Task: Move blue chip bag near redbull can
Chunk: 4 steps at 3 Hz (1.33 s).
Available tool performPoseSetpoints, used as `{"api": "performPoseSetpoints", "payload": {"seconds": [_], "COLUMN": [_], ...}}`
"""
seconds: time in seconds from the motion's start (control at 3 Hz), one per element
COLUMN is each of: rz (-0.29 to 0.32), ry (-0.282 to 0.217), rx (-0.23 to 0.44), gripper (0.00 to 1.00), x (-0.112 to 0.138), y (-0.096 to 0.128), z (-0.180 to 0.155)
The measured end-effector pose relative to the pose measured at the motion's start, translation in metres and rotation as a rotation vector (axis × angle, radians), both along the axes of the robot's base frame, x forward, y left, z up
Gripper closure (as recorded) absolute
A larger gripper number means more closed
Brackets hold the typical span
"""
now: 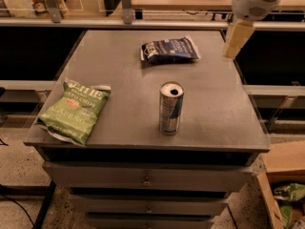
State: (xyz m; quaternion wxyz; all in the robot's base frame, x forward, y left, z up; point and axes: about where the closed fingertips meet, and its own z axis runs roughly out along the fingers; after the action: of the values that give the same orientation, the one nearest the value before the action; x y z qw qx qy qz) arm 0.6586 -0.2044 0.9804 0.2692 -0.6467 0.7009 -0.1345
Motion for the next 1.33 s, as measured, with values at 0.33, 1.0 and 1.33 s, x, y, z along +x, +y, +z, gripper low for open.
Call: {"api": "performPoseSetpoints", "payload": {"seconds": [0.33,1.0,1.33], "rz": [0.000,0.105,0.144], "ry": [0.000,-0.083,-0.170], "rx": [0.000,0.217,0.327], "gripper": [0.00,0.00,0.00], "x": [-0.001,0.029,0.059], "y": [0.000,0.019,0.030], "z": [0.001,-0.028,-0.033]}}
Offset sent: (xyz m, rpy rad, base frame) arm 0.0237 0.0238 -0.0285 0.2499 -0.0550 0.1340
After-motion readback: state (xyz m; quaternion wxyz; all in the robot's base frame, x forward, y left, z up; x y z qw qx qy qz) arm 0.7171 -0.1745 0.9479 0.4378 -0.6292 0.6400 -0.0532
